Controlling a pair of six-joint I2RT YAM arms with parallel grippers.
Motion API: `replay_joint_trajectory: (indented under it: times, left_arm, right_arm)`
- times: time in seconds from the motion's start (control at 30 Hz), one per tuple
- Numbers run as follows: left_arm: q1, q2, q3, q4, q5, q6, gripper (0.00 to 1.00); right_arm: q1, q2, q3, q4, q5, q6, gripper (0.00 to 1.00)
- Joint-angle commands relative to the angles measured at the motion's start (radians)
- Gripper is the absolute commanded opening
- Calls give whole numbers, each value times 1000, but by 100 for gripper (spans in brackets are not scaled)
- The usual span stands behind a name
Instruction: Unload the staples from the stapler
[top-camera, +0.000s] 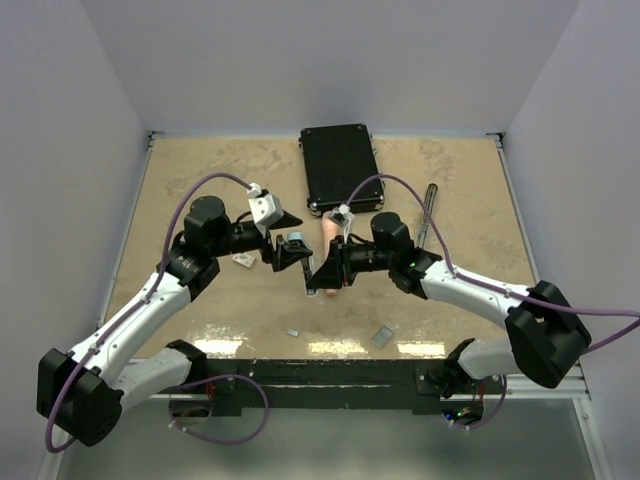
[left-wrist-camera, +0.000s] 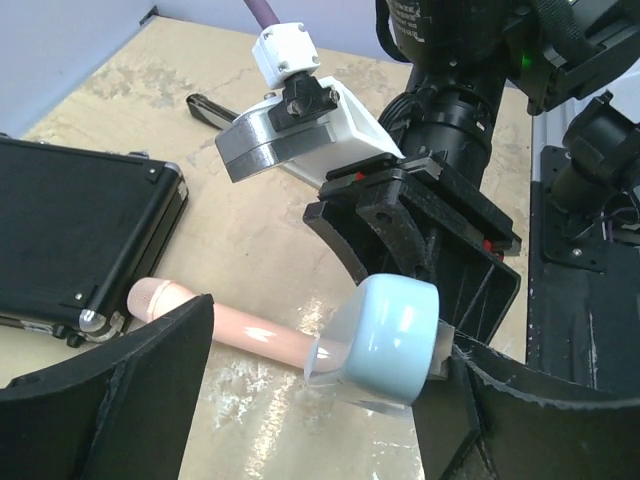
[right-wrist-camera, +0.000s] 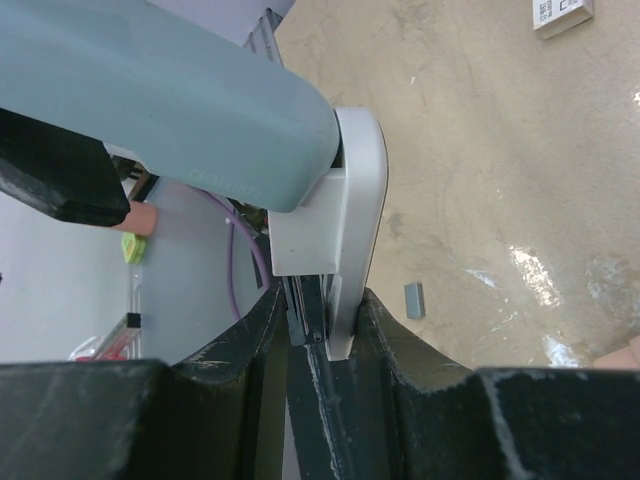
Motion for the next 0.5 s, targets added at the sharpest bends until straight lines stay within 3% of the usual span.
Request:
replay_joint_trajectory:
  times: [0.0, 0.23, 0.47]
  left_arm:
    - [19, 15, 29, -4, 8, -104, 80]
    - [19, -72, -72, 91, -8, -135, 73]
    - [19, -111, -85, 76, -64, -120, 48]
  right_arm:
    - [27, -28, 62, 56, -81, 20, 0]
    - [24, -14, 85, 50, -97, 17, 0]
    - [24, 6, 85, 57, -98, 17, 0]
